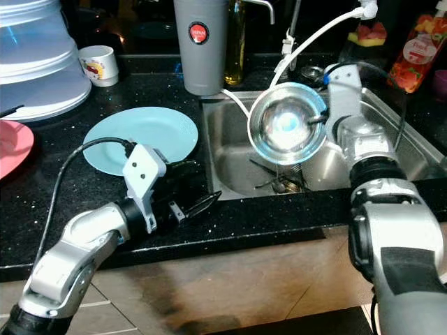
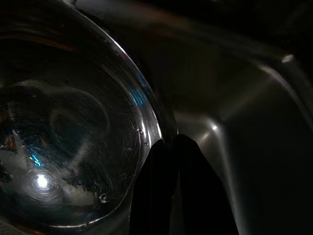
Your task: Kitchen organization
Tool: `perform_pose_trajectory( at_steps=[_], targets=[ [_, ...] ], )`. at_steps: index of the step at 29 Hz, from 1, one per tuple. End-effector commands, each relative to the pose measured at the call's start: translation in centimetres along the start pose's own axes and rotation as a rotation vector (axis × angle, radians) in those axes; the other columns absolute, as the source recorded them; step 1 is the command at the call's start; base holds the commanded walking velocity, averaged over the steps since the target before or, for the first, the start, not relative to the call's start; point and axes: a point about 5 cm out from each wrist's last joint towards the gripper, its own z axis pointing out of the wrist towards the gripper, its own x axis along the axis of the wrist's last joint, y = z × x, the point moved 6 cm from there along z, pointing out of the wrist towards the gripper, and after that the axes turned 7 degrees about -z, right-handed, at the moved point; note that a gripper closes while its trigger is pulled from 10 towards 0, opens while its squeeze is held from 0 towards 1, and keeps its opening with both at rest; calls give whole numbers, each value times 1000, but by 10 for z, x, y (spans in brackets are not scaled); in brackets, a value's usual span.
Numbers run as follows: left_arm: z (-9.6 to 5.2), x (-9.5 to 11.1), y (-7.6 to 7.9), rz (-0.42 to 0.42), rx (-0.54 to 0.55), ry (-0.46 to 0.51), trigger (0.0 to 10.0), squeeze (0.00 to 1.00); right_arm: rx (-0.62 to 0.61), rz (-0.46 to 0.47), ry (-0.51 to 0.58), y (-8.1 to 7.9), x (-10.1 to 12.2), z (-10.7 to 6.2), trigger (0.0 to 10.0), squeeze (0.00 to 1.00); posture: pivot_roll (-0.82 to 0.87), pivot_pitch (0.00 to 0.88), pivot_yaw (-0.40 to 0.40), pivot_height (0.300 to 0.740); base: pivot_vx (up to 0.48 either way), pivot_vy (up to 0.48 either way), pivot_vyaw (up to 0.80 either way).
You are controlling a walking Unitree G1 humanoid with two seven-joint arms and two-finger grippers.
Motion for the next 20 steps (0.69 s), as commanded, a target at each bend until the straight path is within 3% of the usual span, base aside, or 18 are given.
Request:
perform_pose_trajectory(
  at_steps=[1, 9, 10, 11, 12, 19, 20],
  targets=[
    [0, -2, 1, 1, -13, -11, 10000, 0, 47, -32, -13, -16, -8, 2, 10000, 0, 57, 68, -19, 740, 0, 0, 0],
    [1, -1, 0, 7, -10, -7, 10000, 0, 98, 0, -35, -35, -19, 3, 10000, 0, 58, 64, -20, 740, 0, 0, 0],
    [1, 0, 0, 8, -5, -5, 10000, 0, 107, 17, -36, -37, -20, 3, 10000, 867, 61, 61, -21, 740, 0, 0, 0],
    [1, 0, 0, 8, -5, -5, 10000, 0, 107, 17, -36, -37, -20, 3, 10000, 867, 61, 61, -21, 740, 0, 0, 0],
    [1, -1, -1, 9, -3, -5, 10000, 0, 115, 22, -37, -39, -21, 3, 10000, 1000, 60, 60, -21, 740, 0, 0, 0],
    [1, -2, -2, 12, 8, -9, 10000, 0, 132, 41, -28, -45, -18, 4, 10000, 1000, 62, 60, -22, 740, 0, 0, 0],
    [1, -2, -3, 13, 11, -10, 10000, 0, 132, 50, -24, -45, -17, 4, 10000, 749, 61, 62, -22, 740, 0, 0, 0]
  ],
)
